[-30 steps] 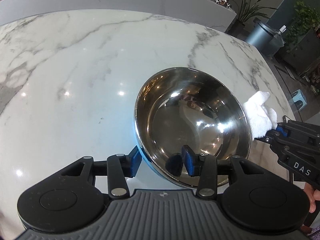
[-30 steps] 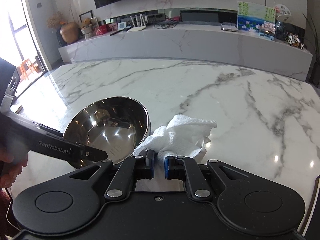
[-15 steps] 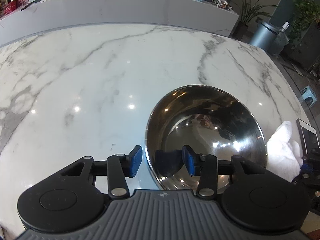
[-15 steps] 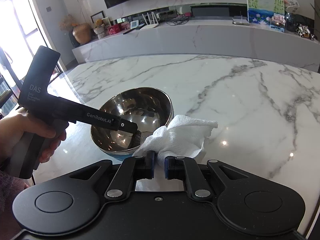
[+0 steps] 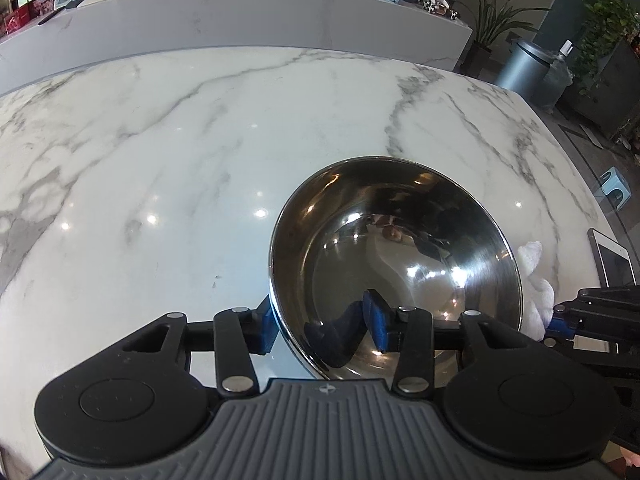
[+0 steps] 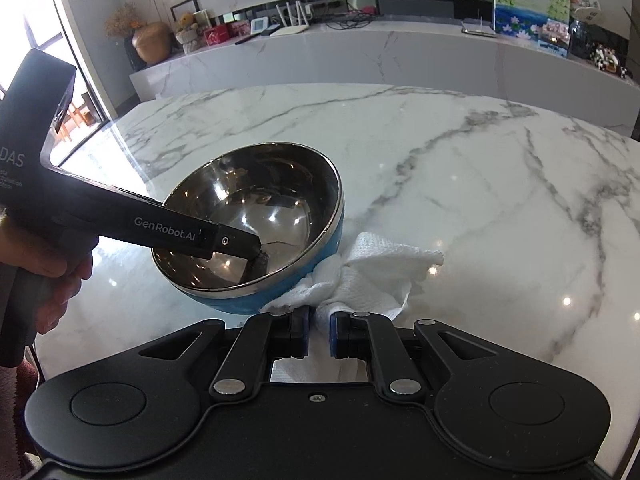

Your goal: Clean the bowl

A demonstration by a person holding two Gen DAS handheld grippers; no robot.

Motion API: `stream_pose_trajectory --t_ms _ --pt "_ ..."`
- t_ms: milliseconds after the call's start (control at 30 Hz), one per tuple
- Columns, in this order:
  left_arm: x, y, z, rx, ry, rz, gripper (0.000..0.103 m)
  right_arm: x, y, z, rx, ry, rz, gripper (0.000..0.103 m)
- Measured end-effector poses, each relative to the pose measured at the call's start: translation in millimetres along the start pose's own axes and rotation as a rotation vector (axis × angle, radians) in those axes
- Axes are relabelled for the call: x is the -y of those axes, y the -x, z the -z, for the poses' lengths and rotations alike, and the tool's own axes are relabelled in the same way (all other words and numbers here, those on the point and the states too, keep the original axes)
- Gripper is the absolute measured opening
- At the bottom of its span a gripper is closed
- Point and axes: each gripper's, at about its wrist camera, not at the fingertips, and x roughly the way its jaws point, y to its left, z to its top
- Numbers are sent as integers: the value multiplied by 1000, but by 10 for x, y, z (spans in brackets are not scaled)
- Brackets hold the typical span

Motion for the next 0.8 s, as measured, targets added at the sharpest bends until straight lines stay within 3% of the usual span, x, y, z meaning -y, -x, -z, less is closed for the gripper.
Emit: stream_pose_trajectory --t_ms 300,600,800 --pt "-98 55 -54 21 21 7 43 21 -29 21 -2 12 -3 9" --pt "38 12 -45 11 -125 -39 42 17 37 1 10 22 -27 9" --pt "42 47 -37 -10 -187 -17 35 88 108 -74 50 49 -29 9"
